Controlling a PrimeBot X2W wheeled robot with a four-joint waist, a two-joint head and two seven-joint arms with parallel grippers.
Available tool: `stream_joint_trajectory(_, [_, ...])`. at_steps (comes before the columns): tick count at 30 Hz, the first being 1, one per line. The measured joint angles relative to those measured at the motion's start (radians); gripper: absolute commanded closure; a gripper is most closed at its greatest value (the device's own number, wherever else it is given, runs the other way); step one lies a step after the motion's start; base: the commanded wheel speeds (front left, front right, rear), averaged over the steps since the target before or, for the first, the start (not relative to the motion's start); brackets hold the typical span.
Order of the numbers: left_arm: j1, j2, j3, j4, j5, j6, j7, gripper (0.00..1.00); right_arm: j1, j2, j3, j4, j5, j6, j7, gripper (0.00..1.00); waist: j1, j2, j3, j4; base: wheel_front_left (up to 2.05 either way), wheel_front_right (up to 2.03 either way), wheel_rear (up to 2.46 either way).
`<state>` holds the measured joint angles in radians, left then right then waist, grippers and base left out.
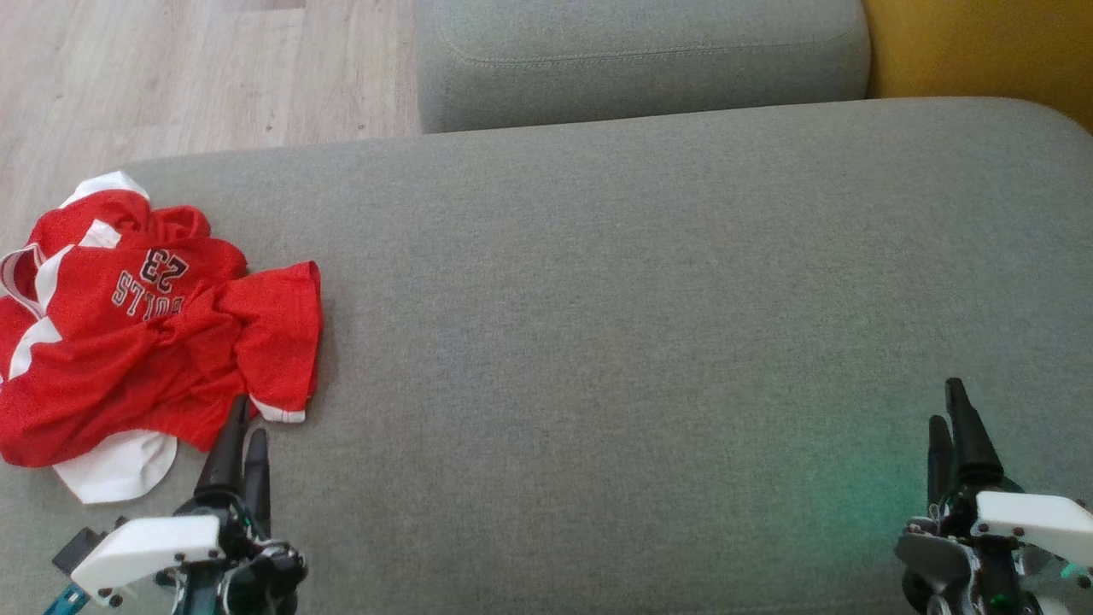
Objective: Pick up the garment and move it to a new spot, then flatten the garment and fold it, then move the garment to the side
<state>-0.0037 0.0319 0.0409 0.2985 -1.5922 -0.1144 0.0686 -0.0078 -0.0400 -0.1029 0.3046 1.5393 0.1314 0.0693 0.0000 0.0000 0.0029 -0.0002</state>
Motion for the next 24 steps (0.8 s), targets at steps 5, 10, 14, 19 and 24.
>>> stream_joint_trajectory(5, [0.0,0.0,-0.007,-0.005,0.037,0.002,-0.01,0.0,0.0,-0.002,0.012,-0.008,-0.068,0.0,-0.016,0.0,0.0,0.0,0.0,0.0,0.0,0.0,0.0])
stream_joint_trajectory(10, [0.001,0.0,-0.026,-0.009,0.092,0.009,-0.028,0.0,0.0,-0.002,0.026,-0.032,-0.157,0.0,-0.027,0.0,0.0,0.0,0.0,0.0,0.0,0.0,0.0])
stream_joint_trajectory(14, [0.001,0.0,-0.031,-0.015,0.144,0.011,-0.04,0.0,0.0,-0.004,0.034,-0.046,-0.233,0.0,-0.036,0.0,0.0,0.0,0.001,0.0,0.0,0.0,0.0])
stream_joint_trajectory(19, [0.002,0.0,-0.04,-0.02,0.216,0.019,-0.053,0.0,0.0,-0.004,0.043,-0.065,-0.322,0.0,-0.053,0.0,0.0,0.0,0.001,0.001,0.0,0.0,0.0])
stream_joint_trajectory(24, [0.003,0.001,-0.062,-0.022,0.289,0.026,-0.065,0.0,0.001,-0.005,0.057,-0.075,-0.408,0.0,-0.069,0.0,0.0,0.0,0.0,0.003,0.0,0.0,0.0])
